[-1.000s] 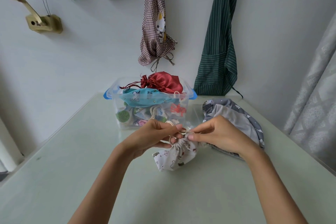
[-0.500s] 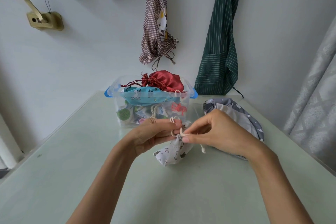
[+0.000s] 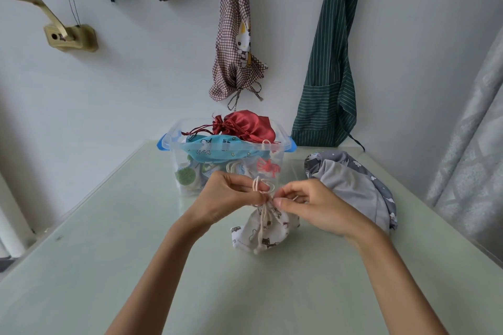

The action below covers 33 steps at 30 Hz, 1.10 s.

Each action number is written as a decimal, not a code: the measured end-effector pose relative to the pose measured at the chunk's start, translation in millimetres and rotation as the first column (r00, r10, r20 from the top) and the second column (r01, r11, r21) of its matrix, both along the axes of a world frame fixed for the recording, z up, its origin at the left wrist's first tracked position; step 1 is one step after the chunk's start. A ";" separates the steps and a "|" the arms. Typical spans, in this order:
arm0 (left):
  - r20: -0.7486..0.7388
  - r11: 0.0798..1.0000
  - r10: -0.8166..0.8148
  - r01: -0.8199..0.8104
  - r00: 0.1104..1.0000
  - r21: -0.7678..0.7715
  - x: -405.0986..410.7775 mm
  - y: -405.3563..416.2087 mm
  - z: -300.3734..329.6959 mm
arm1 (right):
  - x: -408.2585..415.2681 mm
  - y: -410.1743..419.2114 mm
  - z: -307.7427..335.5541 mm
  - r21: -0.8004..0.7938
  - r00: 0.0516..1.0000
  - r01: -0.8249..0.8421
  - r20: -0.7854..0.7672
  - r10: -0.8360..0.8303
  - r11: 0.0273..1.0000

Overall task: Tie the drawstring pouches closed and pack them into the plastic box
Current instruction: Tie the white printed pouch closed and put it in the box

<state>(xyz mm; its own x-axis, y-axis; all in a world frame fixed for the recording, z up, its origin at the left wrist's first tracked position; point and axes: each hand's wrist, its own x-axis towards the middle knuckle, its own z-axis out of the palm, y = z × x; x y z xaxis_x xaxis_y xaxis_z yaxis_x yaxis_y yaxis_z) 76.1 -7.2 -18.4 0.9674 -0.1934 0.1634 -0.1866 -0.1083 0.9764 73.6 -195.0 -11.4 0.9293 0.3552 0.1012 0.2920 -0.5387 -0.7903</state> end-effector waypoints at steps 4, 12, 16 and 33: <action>0.139 0.995 0.091 -0.095 0.986 0.021 1.0 -1.7 -5.9 | -3.5 3.1 3.7 -0.012 0.996 -0.032 -0.079 0.031 0.999; 0.236 0.993 0.105 -0.114 0.966 0.026 7.8 -1.3 -19.3 | -0.9 8.8 -0.7 0.104 0.972 0.106 -0.219 -0.082 0.989; 0.258 0.995 0.081 -0.091 0.963 0.027 7.5 -3.8 -19.3 | 4.6 9.1 -8.2 0.157 0.939 0.100 -0.342 -0.041 0.983; 0.076 0.998 -0.054 0.055 0.996 -0.020 6.0 0.1 -11.8 | 5.8 18.8 -11.5 0.651 0.911 0.204 -0.400 0.102 0.731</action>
